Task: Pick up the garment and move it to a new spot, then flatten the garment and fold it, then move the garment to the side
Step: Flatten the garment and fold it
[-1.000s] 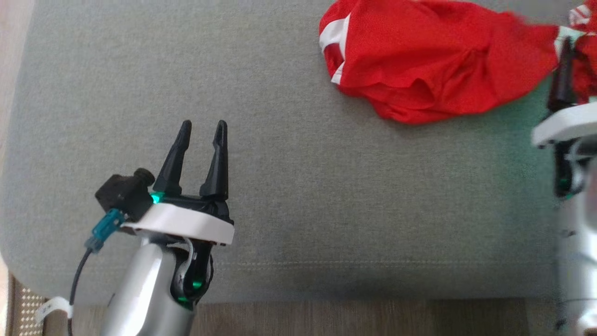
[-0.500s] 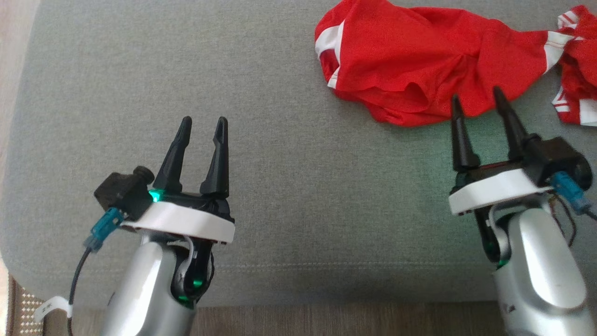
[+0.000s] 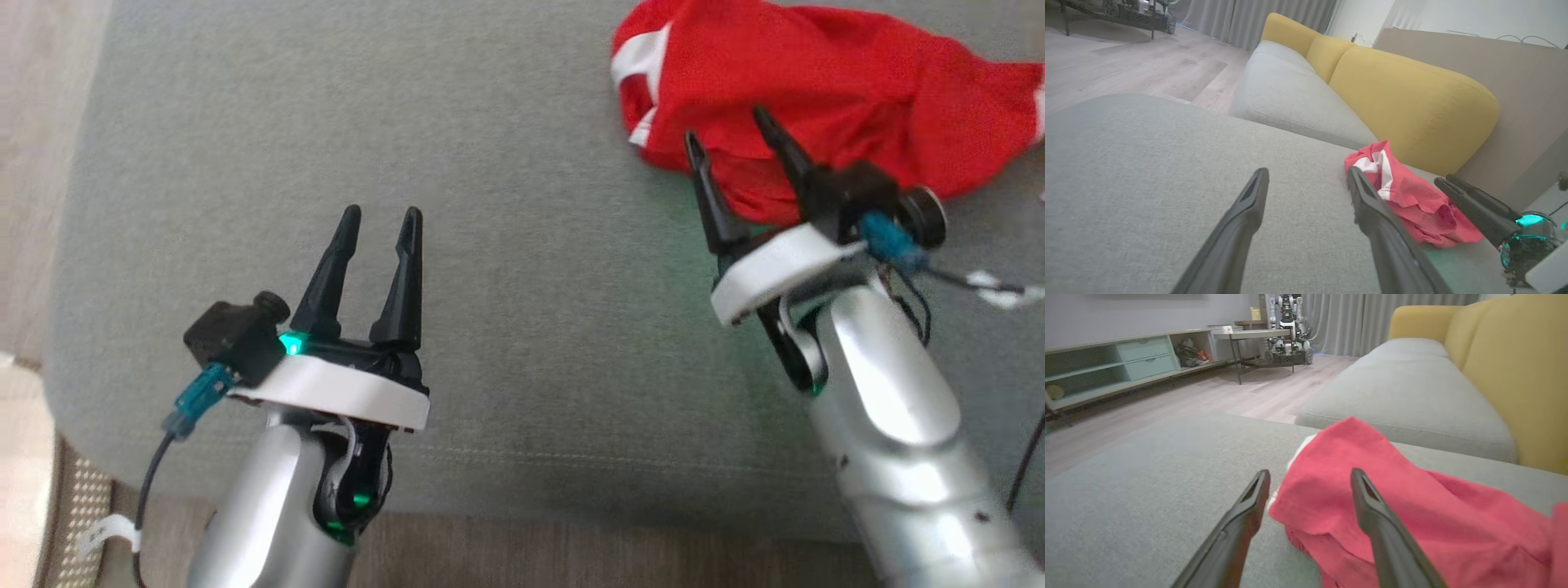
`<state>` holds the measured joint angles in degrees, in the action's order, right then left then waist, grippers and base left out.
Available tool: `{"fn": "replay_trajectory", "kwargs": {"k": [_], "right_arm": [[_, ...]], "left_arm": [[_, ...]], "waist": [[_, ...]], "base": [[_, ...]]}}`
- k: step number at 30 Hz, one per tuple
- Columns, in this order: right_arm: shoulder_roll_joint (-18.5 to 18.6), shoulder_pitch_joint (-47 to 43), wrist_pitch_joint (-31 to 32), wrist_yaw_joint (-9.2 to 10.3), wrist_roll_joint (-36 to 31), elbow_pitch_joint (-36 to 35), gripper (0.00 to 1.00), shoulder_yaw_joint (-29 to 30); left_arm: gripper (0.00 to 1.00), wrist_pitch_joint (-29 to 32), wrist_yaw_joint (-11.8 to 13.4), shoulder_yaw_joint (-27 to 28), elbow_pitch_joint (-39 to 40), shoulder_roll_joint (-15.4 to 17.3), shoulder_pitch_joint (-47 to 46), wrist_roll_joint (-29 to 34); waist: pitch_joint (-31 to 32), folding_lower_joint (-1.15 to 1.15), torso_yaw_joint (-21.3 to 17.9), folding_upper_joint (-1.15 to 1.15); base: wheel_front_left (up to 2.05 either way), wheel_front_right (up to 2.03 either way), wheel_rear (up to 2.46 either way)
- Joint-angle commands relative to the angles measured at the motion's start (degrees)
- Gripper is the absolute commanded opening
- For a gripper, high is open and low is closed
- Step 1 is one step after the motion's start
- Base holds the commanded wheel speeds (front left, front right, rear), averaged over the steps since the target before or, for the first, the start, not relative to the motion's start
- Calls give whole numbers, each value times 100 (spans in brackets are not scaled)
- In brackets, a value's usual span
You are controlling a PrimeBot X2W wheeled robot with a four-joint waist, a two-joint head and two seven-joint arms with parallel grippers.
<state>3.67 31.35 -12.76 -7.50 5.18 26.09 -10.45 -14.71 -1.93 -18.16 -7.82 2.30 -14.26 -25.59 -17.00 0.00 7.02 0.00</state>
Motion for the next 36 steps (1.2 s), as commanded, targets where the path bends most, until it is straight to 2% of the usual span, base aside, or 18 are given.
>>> {"fn": "replay_trajectory", "kwargs": {"k": [1, 9, 18, 19, 20, 24, 30, 36], "right_arm": [[-79, 283, 25, 1, 69, 0, 100, -127], [-79, 1007, 64, 1, -130, 1126, 100, 312], [-79, 1389, -4, 1, -605, 1861, 100, 581], [-79, 1421, -6, 1, -699, 1916, 27, 628], [-79, 1450, -15, 1, -801, 1953, 0, 671], [-79, 1530, -60, 1, -874, 2049, 0, 714], [-79, 1675, -169, 1, -544, 1825, 0, 447], [-80, 2512, -209, 1, -521, 1517, 0, 76]], "left_arm": [[100, -29, 53, 118, 187, 58, -176, -52], [100, -29, 139, -20, 205, 58, -183, -246], [100, -29, 169, -88, 228, 58, -152, -310], [100, -29, 172, -90, 228, 58, -157, -314], [100, -29, 176, -91, 230, 58, -161, -317], [100, -29, 203, -90, 220, 58, -178, -331], [100, -29, 198, -83, 160, 58, -193, -317], [100, -29, 172, -81, 105, 58, -149, -283]], "waist": [[-92, 0, 182, 0], [-164, 0, 635, 0], [-196, 0, 825, 0], [-202, 0, 829, 0], [-210, 0, 832, 0], [-222, 0, 797, 0], [-107, 0, 656, 0], [133, 0, 535, 0]], "base": [[0, 0, 0], [0, 0, 0], [0, 0, 0], [0, 0, 0], [0, 0, 0], [0, 0, 0], [0, 0, 0], [0, 0, 0]]}}
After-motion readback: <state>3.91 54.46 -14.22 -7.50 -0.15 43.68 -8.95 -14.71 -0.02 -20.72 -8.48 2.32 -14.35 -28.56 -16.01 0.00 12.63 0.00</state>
